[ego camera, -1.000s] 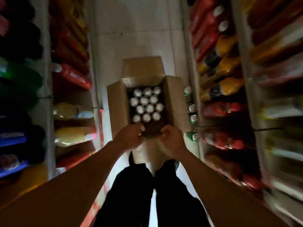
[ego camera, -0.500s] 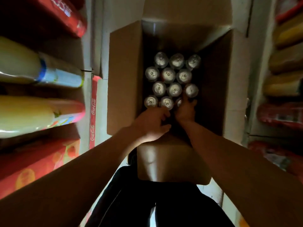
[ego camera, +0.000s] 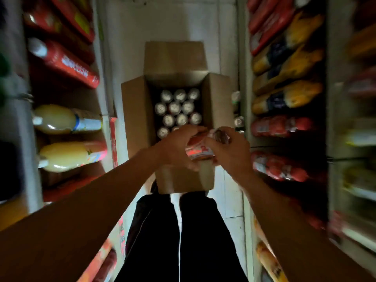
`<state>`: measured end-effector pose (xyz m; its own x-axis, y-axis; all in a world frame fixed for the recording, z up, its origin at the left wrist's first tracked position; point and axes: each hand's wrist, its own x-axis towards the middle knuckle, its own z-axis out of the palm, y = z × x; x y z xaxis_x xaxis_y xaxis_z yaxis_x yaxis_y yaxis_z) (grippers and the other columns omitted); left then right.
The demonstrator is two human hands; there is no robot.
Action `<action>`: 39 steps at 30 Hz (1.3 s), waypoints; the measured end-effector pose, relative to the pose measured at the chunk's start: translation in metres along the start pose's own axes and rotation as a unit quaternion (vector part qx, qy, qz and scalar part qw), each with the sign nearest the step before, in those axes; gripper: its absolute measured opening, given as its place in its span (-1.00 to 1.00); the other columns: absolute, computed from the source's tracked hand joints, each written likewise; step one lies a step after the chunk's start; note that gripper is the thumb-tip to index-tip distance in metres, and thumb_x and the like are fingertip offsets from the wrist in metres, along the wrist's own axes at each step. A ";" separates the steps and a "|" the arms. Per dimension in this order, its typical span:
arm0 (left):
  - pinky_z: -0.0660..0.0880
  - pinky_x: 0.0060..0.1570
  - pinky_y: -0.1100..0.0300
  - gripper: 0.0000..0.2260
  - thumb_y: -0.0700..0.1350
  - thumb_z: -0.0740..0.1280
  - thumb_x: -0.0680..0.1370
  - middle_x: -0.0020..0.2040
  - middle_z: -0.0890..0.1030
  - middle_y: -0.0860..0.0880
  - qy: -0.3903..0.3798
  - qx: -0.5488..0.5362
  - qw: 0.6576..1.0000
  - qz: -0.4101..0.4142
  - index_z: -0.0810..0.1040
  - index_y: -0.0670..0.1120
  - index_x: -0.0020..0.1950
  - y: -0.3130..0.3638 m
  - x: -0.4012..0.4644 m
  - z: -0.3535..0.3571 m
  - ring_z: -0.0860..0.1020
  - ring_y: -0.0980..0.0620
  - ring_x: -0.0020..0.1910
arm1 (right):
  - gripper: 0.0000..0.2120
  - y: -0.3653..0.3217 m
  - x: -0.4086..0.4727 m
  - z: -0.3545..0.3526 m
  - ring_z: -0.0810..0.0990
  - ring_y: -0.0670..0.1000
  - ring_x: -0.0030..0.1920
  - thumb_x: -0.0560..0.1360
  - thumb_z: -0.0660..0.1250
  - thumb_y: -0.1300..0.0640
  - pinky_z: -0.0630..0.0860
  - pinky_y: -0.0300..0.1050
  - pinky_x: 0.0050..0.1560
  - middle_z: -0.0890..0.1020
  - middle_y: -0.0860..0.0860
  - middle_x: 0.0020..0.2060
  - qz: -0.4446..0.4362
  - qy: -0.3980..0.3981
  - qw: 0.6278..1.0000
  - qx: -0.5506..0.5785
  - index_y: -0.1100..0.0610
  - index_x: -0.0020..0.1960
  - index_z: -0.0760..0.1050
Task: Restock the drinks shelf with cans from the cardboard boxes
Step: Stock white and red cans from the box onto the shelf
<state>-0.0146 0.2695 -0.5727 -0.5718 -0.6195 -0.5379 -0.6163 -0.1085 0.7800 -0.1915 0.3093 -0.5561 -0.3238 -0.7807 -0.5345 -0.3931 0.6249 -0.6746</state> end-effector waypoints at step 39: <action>0.41 -0.15 0.42 -0.62 -0.15 0.56 0.33 -0.08 0.60 0.04 -0.101 0.164 0.876 0.442 0.52 -0.06 0.07 0.685 -0.228 0.174 0.57 0.14 -0.11 | -0.47 -0.110 -0.472 -0.525 0.57 -0.27 -0.32 0.16 0.68 0.07 0.43 -0.42 -0.36 0.66 -0.09 -0.16 0.004 0.537 0.829 0.153 0.06 0.05 0.54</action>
<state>-0.4004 0.4716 0.0292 -0.9681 -0.1938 0.1588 0.0130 0.5943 0.8042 -0.4475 0.6131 0.0378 -0.9703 -0.2150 0.1112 -0.2026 0.4701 -0.8590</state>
